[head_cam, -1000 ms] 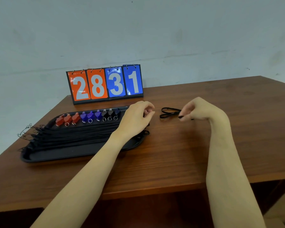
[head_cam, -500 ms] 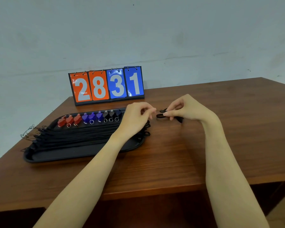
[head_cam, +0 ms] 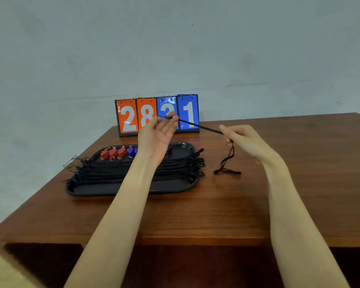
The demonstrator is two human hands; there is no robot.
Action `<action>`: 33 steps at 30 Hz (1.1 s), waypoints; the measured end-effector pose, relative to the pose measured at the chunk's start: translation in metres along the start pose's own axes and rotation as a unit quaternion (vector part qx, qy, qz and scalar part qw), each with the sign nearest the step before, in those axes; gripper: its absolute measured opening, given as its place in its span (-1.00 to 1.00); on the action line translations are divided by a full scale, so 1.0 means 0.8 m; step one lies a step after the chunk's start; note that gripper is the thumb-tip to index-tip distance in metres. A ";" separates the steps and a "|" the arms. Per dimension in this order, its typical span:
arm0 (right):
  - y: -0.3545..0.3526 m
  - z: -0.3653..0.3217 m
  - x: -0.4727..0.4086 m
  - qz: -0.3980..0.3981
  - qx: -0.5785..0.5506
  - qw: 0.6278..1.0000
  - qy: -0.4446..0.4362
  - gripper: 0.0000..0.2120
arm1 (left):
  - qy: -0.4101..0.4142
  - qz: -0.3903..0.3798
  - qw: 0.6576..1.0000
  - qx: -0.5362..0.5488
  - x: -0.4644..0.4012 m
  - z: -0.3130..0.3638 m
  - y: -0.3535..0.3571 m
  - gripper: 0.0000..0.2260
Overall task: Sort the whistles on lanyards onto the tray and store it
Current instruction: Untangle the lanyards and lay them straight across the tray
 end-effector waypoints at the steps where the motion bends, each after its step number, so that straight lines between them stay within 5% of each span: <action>1: -0.001 -0.002 0.001 0.004 -0.006 1.000 -0.001 -0.54 | 0.008 0.005 1.000 -0.004 0.002 0.007 -0.001 -0.84; 7: 0.007 -0.013 0.019 -0.011 -0.093 0.996 -0.001 -0.63 | 0.067 0.061 0.980 -0.178 0.021 0.051 -0.029 -0.87; 11: 0.018 -0.018 0.035 -0.019 -0.065 0.998 -0.003 -0.64 | 0.082 0.107 0.928 -0.347 0.051 0.077 -0.057 -0.73; 21: 0.070 -0.022 0.052 -0.077 0.042 0.996 -0.006 -0.77 | 0.112 0.208 0.822 -0.518 0.120 0.141 -0.144 -0.89; 26: 0.094 -0.015 0.039 -0.025 0.109 0.994 0.002 -0.71 | 0.120 0.240 0.747 -0.608 0.139 0.173 -0.183 -0.93; 33: 0.125 -0.019 0.034 0.074 0.160 0.984 0.038 -0.88 | 0.113 0.269 0.660 -0.692 0.132 0.185 -0.208 -0.98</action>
Point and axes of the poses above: each hand's wrist, its own x-axis away from the middle knuckle, its own y-axis out of the palm, z = x × y, the point moved 1 cm from there along -x, towards the middle knuckle, and after that the axes turned 8 degrees about -z, right-handed, at the moved point
